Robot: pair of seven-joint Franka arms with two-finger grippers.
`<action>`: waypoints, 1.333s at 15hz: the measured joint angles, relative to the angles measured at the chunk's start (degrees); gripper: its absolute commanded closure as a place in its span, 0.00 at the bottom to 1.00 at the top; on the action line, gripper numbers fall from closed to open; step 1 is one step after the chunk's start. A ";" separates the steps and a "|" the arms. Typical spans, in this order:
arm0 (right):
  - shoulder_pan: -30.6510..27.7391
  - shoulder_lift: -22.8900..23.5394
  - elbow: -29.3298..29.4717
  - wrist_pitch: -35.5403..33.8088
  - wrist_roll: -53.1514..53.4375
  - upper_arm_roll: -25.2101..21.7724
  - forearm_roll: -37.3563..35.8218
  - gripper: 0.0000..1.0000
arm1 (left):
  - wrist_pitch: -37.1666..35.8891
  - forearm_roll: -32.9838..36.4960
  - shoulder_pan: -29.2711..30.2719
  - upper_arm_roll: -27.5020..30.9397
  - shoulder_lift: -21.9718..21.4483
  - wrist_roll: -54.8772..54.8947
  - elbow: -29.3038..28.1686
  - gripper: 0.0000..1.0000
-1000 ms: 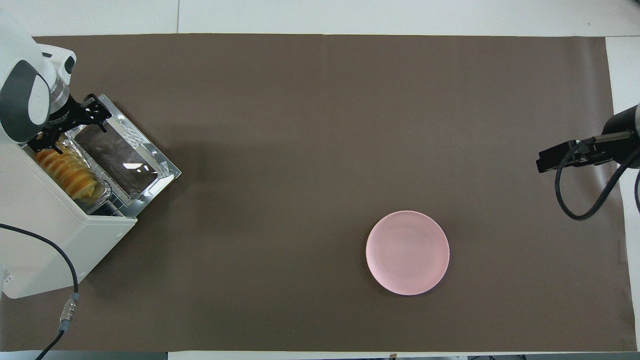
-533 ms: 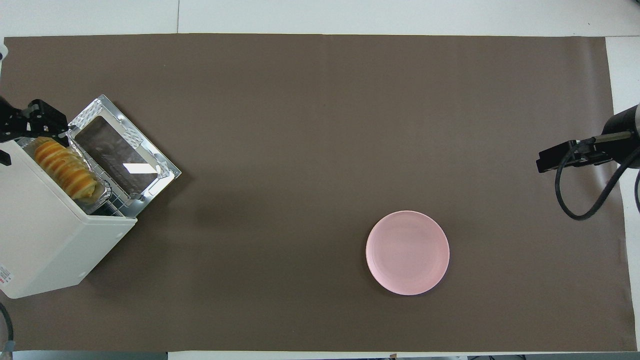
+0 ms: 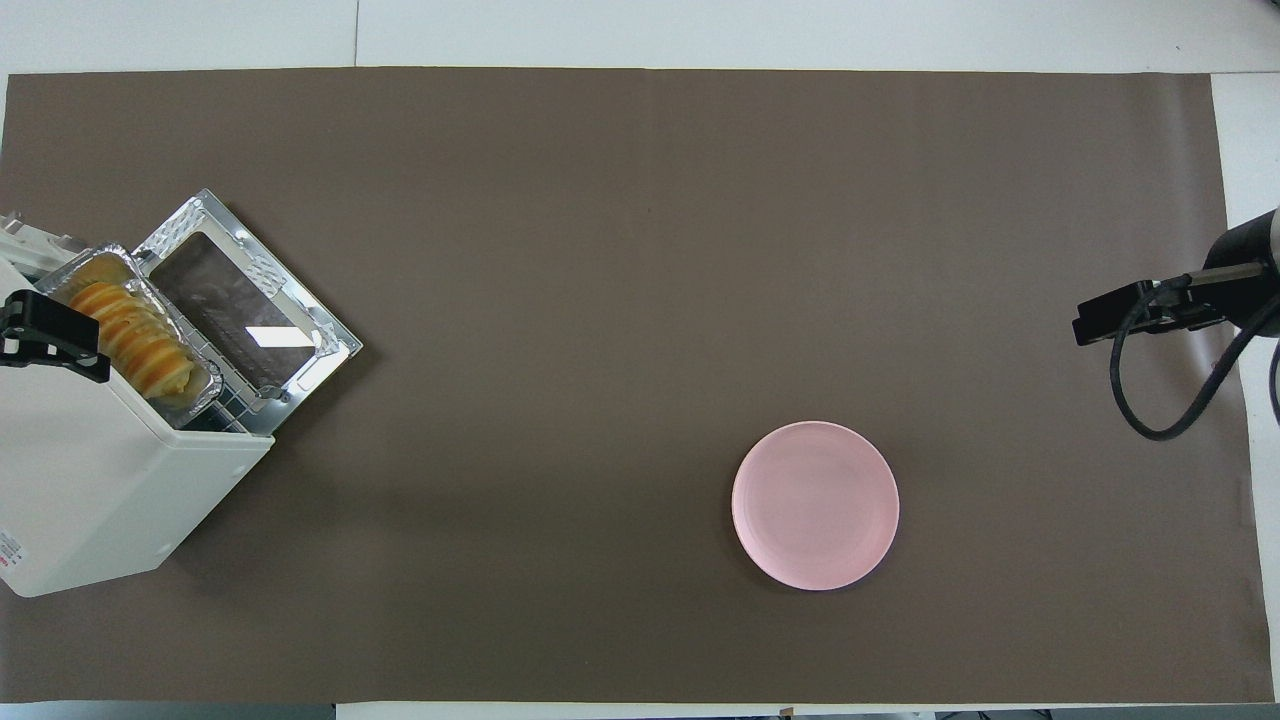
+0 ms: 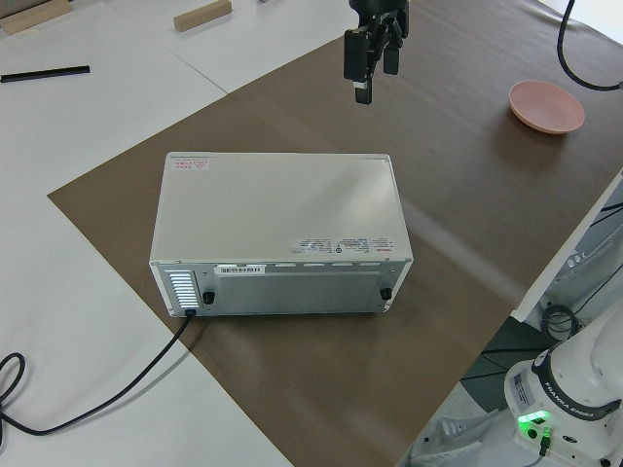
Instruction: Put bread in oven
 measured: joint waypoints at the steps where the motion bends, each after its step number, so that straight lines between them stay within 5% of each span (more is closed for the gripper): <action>1: 0.00 0.00 0.00 0.00 0.00 0.00 0.00 0.00 | -0.01 0.00 2.54 -3.01 -0.51 0.04 -0.34 0.00; 20: 0.00 0.00 0.00 0.00 0.00 0.00 0.00 0.00 | 5.19 -2.09 5.62 -6.97 -1.88 4.27 -2.59 0.00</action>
